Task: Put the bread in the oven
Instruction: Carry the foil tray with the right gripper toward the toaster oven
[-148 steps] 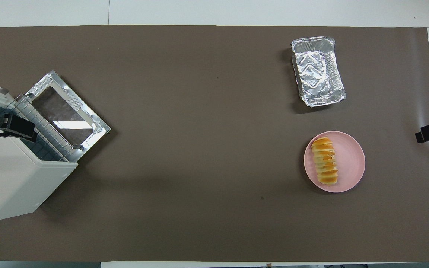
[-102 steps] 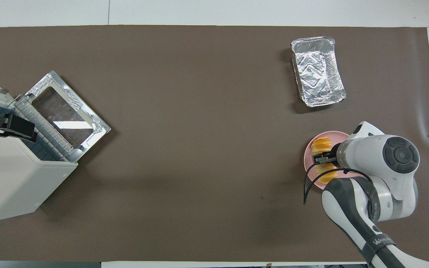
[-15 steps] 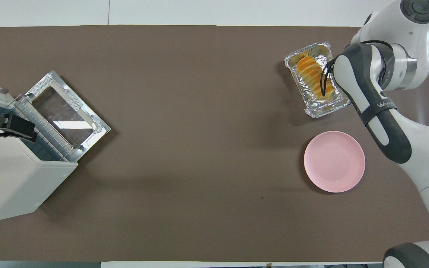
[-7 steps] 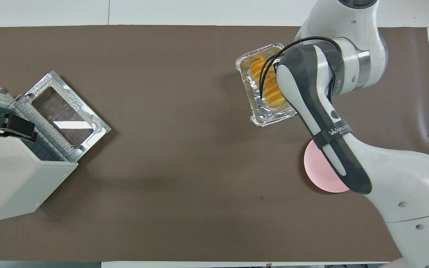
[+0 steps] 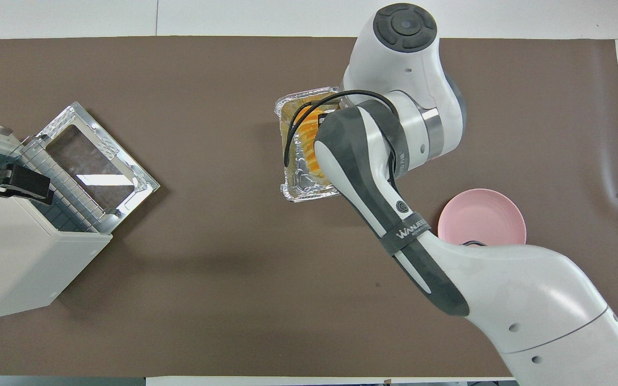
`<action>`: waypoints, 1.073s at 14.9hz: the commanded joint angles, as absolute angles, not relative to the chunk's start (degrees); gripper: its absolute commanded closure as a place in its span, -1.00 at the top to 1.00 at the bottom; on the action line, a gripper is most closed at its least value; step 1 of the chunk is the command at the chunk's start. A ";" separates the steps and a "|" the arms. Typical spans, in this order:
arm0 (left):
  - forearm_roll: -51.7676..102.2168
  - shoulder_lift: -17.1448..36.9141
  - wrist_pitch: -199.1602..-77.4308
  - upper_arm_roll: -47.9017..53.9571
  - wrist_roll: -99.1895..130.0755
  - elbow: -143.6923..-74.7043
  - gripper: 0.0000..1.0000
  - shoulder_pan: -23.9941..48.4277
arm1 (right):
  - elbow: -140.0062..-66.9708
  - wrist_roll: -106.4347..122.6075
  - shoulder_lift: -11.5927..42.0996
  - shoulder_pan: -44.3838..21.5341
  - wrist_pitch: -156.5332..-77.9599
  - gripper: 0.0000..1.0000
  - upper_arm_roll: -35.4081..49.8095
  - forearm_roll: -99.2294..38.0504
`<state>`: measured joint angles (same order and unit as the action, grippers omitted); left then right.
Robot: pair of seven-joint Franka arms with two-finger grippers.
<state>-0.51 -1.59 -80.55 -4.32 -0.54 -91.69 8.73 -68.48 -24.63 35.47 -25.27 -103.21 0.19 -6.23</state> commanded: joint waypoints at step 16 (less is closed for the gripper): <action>0.18 -2.90 -81.30 -4.04 -0.79 -92.81 1.00 8.17 | -89.12 -29.18 30.67 -30.94 -125.24 1.00 -0.18 -6.68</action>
